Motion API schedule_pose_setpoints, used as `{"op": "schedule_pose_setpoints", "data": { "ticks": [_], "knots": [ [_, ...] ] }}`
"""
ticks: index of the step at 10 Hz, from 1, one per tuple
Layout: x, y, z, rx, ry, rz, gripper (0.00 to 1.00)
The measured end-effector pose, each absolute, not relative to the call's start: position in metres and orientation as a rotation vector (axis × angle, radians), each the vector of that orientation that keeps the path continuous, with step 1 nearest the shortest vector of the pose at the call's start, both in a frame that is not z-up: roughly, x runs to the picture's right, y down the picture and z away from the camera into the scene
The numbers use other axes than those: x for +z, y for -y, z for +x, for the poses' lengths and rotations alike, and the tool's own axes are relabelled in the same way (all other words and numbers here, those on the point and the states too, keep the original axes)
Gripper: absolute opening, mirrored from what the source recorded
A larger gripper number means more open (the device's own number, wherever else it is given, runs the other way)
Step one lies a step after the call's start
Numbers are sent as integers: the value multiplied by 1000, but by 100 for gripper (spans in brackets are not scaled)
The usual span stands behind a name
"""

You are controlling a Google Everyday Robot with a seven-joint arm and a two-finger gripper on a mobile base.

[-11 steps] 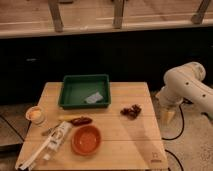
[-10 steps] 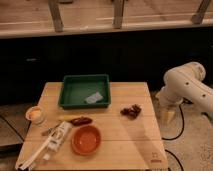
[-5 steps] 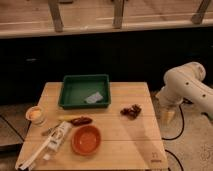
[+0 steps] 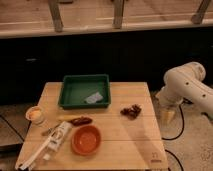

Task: Place grapes in red bowl

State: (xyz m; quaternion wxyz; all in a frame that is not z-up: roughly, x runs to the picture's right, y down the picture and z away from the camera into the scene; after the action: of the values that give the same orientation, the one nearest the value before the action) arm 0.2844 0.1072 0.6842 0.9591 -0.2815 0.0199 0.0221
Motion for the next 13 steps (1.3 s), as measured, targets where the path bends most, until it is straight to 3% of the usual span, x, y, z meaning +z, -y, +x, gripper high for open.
{"op": "schedule_pose_setpoints", "data": {
  "ticks": [4, 7, 13],
  "knots": [
    [685, -107, 284, 44, -40, -571, 80],
    [721, -100, 261, -29, -24, -577, 80],
    [761, -102, 249, -101, 3, -582, 80]
  ]
}}
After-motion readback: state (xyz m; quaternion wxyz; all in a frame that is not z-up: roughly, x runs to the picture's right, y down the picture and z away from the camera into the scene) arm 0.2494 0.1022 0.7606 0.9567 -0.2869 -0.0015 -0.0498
